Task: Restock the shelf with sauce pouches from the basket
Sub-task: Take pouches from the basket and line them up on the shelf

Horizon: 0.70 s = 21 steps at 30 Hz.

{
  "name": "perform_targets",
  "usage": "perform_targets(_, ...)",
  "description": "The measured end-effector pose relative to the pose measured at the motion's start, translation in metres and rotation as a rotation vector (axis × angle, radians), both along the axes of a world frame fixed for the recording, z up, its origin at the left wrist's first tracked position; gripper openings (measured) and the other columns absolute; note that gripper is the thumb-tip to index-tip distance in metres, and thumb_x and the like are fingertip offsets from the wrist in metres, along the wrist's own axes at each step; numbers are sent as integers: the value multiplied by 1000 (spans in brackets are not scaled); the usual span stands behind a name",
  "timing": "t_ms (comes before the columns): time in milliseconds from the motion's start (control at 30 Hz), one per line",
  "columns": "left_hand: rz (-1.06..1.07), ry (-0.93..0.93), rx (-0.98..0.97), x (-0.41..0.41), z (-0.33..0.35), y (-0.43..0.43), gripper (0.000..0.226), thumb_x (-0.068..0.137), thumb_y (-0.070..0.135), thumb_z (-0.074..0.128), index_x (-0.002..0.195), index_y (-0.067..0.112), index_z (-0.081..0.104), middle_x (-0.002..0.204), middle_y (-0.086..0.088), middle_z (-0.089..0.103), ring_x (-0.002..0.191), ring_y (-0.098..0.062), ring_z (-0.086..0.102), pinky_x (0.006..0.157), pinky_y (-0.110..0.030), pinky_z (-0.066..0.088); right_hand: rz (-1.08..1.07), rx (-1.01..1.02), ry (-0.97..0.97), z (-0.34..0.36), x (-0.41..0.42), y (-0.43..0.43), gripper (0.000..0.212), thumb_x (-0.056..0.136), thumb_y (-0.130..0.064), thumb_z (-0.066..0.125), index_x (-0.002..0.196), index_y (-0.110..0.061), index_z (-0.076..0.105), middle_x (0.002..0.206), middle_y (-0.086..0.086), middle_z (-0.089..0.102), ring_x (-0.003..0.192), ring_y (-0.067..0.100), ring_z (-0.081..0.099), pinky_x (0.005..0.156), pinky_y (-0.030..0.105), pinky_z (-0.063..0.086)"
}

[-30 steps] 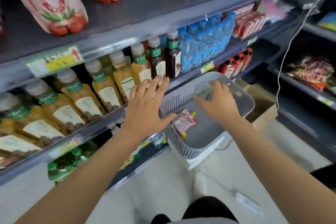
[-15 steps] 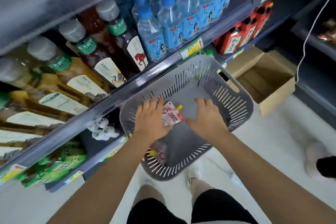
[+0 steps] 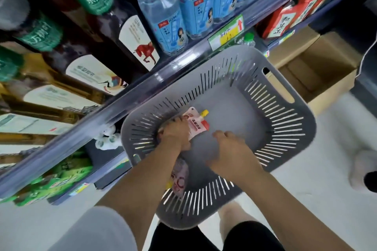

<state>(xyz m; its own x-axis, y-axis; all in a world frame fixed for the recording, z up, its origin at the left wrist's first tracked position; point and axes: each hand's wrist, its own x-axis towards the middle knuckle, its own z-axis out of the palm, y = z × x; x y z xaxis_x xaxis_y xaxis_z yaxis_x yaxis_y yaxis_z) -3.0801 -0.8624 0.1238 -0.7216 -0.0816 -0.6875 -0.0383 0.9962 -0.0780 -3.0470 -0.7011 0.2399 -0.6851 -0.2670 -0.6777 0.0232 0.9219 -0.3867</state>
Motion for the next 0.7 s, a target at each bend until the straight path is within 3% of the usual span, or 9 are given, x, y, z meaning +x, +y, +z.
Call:
perform_targets(33, 46, -14, 72, -4, 2, -4, 78, 70, 30, 74, 135, 6, 38, 130, -15, 51, 115, -31, 56, 93, -36, 49, 46, -6, -34, -4, 2, -6, 69, 79, -45, 66, 136, -14, 39, 131, 8, 47, 123, 30, 44, 101, 39, 42)
perform_targets(100, 216, -57, 264, -15, 11, -12, 49, 75, 21, 67, 122, 12, 56, 113, -13, 64, 95, -27, 64, 74, -24, 50, 108, -39, -108, -10, 6, -21, 77, 77, -50, 68, 138, -14, 37, 133, 9, 45, 125, 30, 41, 103, 39, 40)
perform_targets(133, 328, -86, 358, -21, 15, -16, 36, 77, 18, 63, 112, 13, 62, 102, -15, 66, 84, -26, 65, 63, -22, 47, 125, -62, -155, -12, 7, -28, 79, 76, -51, 69, 139, -14, 37, 134, 9, 45, 126, 30, 41, 103, 38, 40)
perform_targets(200, 503, -115, 471, -32, 18, -21, 27, 75, 16, 60, 98, 3, 66, 97, -21, 67, 85, -31, 65, 57, -25, 38, 142, -107, -221, -13, 9, -44, 79, 72, -55, 71, 134, -16, 42, 129, 7, 50, 121, 28, 47, 99, 37, 44)
perform_targets(300, 645, -19, 521, -35, 16, -22, 20, 81, 8, 56, 90, -6, 68, 98, -27, 68, 93, -37, 66, 63, -27, 39, 187, -156, -246, -18, 14, -66, 57, 70, -54, 66, 115, -21, 52, 107, 1, 60, 100, 25, 59, 86, 36, 53)
perform_targets(400, 625, 56, 471, -29, 7, -20, 18, 86, 13, 58, 100, 5, 66, 105, -16, 69, 97, -31, 65, 78, -32, 50, 222, -229, -243, -23, 21, -78, 47, 69, -51, 62, 104, -20, 55, 96, -2, 62, 89, 22, 60, 75, 32, 53)
perform_targets(500, 608, 15, 446, -18, 2, -15, 35, 80, 25, 66, 112, 16, 58, 115, -5, 66, 102, -28, 63, 90, -38, 50, 258, -281, -235, -20, 26, -81, 45, 71, -50, 67, 105, -22, 56, 100, -3, 63, 92, 20, 60, 76, 31, 51)
perform_targets(633, 486, 69, 365, -9, 1, -9, 53, 80, 38, 62, 127, 18, 50, 131, -8, 57, 118, -30, 56, 99, -45, 46, 275, -273, -207, -29, 16, -71, 16, 75, -27, 63, 87, -18, 58, 80, 2, 59, 75, 23, 59, 60, 27, 48)
perform_targets(700, 454, 91, 332, -7, -1, -9, 61, 82, 40, 63, 134, 17, 44, 137, -9, 51, 123, -31, 52, 102, -47, 43, 295, -218, -168, -35, -1, -55, 21, 77, -26, 61, 94, -14, 61, 86, 2, 62, 83, 24, 64, 69, 32, 54)
